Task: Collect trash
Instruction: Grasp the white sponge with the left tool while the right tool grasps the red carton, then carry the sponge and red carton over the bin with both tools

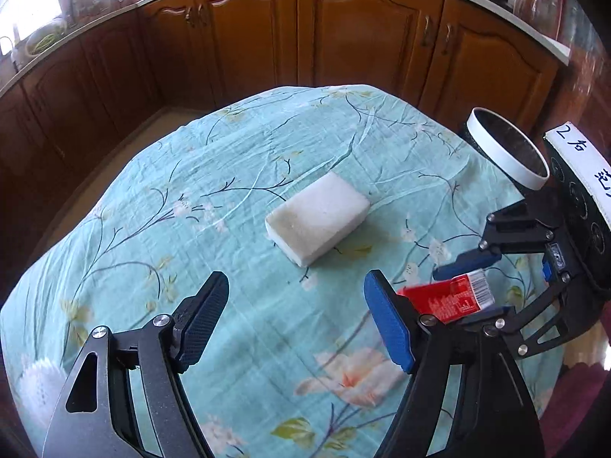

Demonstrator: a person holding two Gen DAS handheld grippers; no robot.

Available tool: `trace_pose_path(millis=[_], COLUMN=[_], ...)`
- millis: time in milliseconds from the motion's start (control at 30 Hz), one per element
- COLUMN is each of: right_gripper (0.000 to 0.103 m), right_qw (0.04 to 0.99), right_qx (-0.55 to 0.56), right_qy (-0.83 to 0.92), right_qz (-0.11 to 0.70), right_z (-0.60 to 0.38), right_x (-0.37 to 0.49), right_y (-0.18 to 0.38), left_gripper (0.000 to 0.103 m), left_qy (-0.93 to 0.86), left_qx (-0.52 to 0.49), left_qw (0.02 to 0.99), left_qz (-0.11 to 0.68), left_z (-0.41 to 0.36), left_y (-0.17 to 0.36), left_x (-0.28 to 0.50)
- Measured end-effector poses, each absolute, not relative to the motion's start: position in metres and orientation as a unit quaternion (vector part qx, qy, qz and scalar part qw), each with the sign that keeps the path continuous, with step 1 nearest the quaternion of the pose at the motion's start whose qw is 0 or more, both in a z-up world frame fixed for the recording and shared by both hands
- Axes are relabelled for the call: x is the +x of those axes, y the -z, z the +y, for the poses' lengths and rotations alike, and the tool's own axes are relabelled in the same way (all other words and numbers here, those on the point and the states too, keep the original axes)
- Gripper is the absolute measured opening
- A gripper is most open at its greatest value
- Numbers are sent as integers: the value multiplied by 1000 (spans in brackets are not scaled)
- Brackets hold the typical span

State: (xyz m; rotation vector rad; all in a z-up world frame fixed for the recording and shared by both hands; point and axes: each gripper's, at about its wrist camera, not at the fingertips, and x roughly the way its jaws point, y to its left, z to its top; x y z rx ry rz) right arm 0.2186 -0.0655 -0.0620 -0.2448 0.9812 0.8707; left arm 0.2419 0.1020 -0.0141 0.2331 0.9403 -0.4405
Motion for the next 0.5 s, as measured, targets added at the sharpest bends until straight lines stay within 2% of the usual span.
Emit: trace_pose_path(millis=[200, 467, 500], right_gripper=[32, 32, 32], right_qw=[812, 852, 850], right_qx=[40, 124, 132], right_qy=[-348, -306, -302], right_qz=[466, 407, 410], right_z=[-132, -194, -198], right_x=[233, 195, 191], right_y=[44, 26, 27], left_gripper=[75, 75, 68], left_qy=[270, 265, 264], left_qx=[122, 220, 217], left_qw=[831, 816, 816], left_qz=[470, 465, 466], left_z=[83, 45, 42], left_y=[31, 59, 60], left_x=[289, 303, 303])
